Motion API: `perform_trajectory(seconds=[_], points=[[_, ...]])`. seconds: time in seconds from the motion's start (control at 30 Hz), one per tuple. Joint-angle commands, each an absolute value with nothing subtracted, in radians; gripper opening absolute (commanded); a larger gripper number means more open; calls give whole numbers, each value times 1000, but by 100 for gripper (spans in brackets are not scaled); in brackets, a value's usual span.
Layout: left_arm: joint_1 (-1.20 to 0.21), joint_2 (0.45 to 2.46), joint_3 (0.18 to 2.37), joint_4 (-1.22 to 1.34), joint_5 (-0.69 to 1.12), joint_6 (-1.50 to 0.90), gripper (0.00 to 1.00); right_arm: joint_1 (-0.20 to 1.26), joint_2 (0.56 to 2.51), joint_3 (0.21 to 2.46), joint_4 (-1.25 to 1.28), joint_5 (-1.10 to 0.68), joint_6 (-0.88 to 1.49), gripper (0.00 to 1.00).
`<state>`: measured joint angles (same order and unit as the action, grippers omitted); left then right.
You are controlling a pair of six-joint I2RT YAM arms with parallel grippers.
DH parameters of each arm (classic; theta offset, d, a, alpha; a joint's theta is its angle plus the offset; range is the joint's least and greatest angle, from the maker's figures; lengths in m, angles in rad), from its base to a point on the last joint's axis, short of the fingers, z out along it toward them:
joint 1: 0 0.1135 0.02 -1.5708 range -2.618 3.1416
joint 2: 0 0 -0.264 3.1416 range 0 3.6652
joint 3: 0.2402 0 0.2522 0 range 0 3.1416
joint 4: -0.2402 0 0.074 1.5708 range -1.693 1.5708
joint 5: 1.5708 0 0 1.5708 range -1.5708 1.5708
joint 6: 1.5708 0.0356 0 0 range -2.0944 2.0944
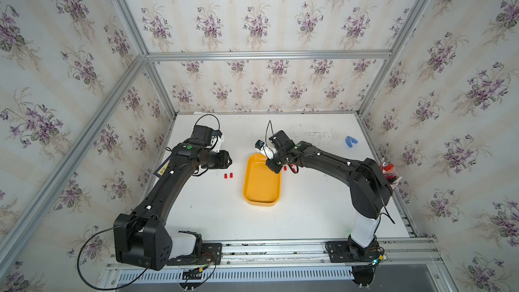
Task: Take the screw protection sleeves out of the storage box
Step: Place the screw protection sleeve at the center of the board.
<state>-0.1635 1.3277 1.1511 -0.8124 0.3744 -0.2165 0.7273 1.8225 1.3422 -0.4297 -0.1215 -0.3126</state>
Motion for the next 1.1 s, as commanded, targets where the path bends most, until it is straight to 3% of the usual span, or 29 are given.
perform_trajectory(seconds=[0.0, 0.2, 0.4, 1.07], points=[[-163, 1326, 1157, -803, 387, -216, 49, 683, 1760, 1295, -429, -99, -256, 17], [-163, 1329, 1155, -803, 388, -217, 49, 577, 1662, 1179, -425, -77, -239, 18], [-162, 1333, 1154, -801, 394, -221, 49, 495, 1697, 1151, -404, -75, -235, 18], [-163, 1350, 1151, -802, 385, -218, 49, 443, 1841, 1089, -334, -76, -255, 19]])
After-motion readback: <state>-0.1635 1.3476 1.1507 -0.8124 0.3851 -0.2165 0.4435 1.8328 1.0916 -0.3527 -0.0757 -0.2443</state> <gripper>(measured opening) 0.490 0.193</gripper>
